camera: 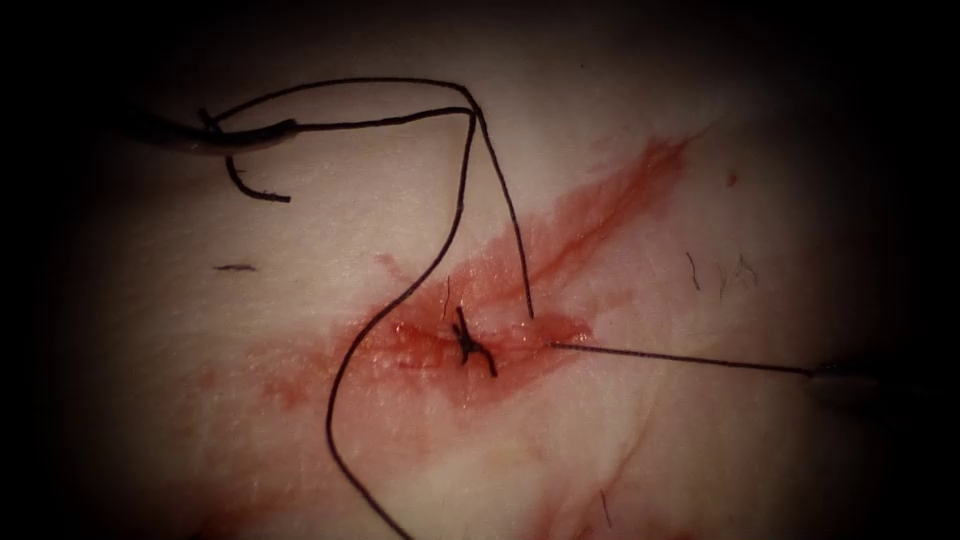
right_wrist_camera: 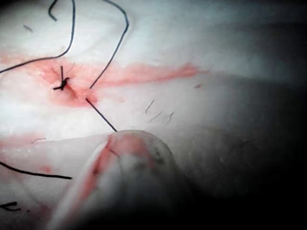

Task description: Wound Closure

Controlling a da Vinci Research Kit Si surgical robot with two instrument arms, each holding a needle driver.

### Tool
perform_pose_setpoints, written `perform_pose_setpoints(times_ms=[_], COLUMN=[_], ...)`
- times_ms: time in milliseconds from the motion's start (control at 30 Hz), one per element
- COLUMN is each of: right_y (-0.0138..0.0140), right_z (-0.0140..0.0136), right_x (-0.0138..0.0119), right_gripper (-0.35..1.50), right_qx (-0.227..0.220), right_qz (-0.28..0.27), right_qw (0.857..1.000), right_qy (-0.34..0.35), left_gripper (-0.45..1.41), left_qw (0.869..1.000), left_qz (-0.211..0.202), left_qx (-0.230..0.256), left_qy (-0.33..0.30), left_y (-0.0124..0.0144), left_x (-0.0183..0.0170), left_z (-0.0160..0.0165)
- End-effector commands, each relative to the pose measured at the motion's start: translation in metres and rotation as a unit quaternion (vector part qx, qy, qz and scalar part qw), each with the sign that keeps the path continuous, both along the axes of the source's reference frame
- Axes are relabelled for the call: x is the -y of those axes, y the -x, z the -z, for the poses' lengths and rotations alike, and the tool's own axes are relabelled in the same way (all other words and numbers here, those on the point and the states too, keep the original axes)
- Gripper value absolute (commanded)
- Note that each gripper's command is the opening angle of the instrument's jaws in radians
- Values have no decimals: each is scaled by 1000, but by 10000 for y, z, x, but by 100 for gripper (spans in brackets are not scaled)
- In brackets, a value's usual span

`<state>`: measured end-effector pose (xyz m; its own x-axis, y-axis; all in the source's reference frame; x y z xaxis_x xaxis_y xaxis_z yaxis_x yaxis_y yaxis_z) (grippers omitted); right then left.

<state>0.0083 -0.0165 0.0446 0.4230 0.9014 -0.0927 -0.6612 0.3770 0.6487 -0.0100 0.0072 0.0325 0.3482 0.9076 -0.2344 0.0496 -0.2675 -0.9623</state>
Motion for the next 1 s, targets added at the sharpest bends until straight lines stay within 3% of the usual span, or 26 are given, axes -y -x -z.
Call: perform_pose_setpoints(times_ms=[33, 400, 1000], right_y=[5, 61, 94], right_z=[-5, -9, -8], right_x=[-4, -15, -12], right_gripper=[-35, -35, -35], right_qx=[9, 56, 94], right_qz=[-2, -2, -2], right_qw=[1000, 998, 995], right_qy=[-5, -17, -38], left_gripper=[-45, -45, -45], left_qw=[1000, 1000, 1000], left_qz=[1, 4, 8], left_qx=[-1, -5, -8], left_qy=[1, 1, 2], left_y=[4, 0, -3], left_x=[-1, -4, -5], left_z=[-5, -4, -4])
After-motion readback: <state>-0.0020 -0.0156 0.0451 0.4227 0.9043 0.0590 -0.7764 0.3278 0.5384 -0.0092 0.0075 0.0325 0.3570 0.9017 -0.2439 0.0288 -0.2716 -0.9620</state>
